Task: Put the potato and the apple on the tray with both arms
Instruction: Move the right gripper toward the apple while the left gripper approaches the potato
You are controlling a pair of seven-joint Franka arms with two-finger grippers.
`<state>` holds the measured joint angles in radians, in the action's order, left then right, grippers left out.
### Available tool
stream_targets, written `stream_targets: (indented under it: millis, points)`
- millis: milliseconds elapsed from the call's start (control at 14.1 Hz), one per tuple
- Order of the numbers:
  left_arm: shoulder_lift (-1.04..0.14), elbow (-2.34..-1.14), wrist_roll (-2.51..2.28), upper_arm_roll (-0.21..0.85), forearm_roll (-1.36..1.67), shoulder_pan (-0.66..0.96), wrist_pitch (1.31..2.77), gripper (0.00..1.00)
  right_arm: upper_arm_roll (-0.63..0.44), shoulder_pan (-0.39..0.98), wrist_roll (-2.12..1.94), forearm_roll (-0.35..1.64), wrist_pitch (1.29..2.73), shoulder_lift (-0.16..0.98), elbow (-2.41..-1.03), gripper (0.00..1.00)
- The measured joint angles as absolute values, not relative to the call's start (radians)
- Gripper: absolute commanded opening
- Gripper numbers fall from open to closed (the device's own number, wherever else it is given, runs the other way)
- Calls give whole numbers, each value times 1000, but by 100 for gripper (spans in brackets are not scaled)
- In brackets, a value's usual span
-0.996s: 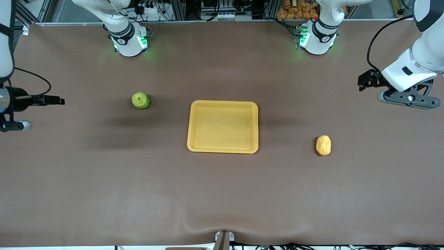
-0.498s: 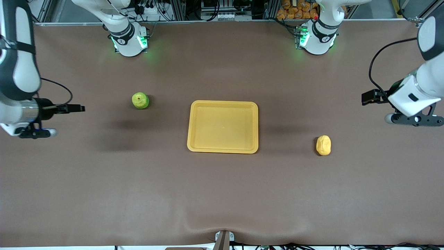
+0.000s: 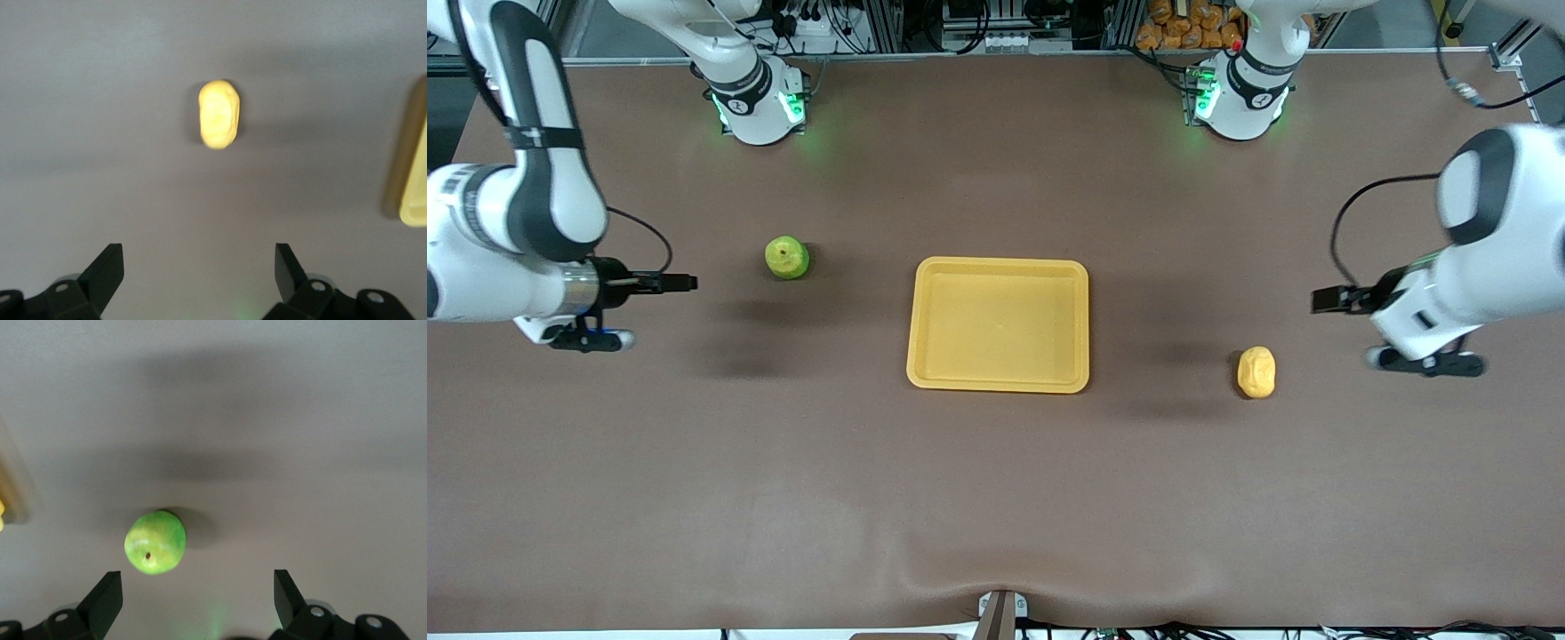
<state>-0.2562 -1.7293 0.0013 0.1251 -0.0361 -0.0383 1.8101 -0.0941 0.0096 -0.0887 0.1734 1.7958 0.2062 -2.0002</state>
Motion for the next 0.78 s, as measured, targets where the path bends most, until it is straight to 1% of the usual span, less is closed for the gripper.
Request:
stream_targets:
  millis: [142,427,640,783]
  points:
    - [-259,-1822,0,127,-36,-37,1941,100,-68,21,-21,174,1862,186,-2078,100]
    - [-259,-1986,0,126,-36,-39,2202,100,20,30,141,175,1946,171,-2147,100]
    - [-269,-2094,0,125,-37,-41,2370,100,29,32,155,174,2028,163,-2223,100]
    - [-291,-2131,0,125,-37,-41,2451,100,29,32,155,175,2048,162,-2259,100]
